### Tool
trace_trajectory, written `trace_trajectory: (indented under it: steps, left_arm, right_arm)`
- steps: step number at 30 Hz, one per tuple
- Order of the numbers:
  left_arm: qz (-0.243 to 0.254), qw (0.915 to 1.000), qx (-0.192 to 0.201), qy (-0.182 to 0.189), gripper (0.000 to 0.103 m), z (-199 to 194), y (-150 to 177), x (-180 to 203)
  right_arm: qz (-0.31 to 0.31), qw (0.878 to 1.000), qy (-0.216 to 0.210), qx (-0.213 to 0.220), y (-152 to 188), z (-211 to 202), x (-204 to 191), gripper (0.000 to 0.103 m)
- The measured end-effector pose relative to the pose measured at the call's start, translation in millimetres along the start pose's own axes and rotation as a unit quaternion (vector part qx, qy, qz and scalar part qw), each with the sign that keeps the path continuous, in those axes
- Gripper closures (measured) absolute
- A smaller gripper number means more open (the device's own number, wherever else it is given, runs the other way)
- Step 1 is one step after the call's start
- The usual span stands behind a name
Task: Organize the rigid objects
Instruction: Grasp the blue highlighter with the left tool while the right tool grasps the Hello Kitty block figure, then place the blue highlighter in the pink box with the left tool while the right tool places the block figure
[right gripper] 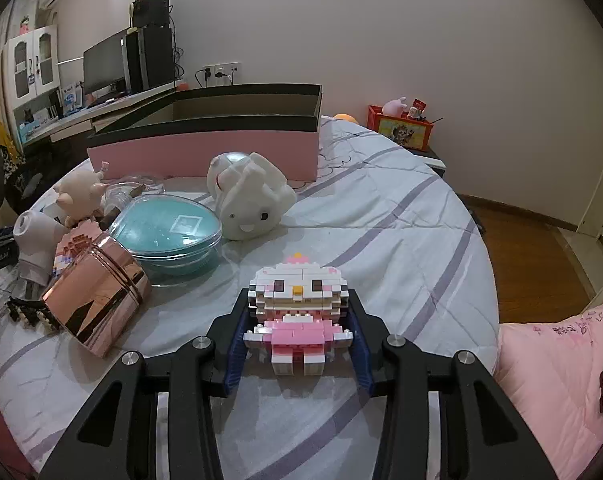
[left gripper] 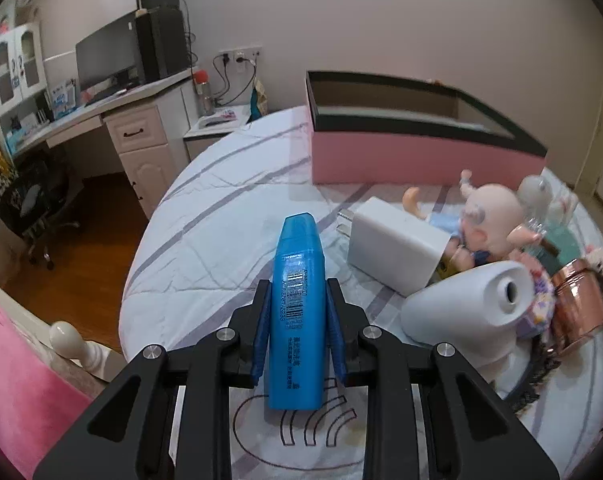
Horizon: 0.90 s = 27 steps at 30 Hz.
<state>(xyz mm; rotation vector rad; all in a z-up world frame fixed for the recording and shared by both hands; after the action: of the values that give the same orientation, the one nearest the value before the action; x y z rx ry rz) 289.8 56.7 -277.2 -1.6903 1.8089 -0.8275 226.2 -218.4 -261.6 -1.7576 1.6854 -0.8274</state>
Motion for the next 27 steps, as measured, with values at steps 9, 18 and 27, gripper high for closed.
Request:
trace_trajectory:
  steps: [9,18,27]
  left_arm:
    - [0.004,0.9995,0.029,0.012,0.077,-34,-10,2]
    - [0.035,0.9955,0.083,0.030,0.077,-80,-34,31]
    - [0.067,0.9898,0.120,0.039,0.077,-97,-72,54]
  right_arm:
    - [0.015,1.000,-0.001,0.019,-8,-18,5,0.059]
    - [0.014,0.998,-0.013,0.061,-34,-50,1,0.059]
    - [-0.003,0.994,-0.047,0.101,-81,-65,-22,0.059]
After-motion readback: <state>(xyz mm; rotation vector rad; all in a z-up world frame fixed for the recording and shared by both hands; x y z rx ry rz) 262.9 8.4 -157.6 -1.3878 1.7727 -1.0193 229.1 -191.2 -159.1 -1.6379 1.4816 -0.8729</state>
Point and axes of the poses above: each gripper's, at about its wrist camera, not at the fingertips, and z roughly the way its jaws point, x to its right, y to its underside, the point moved 3 cm from there along z, roughly the way its jaws point, and after that the axes turned 4 degrees about y, right-handed, at the moved point
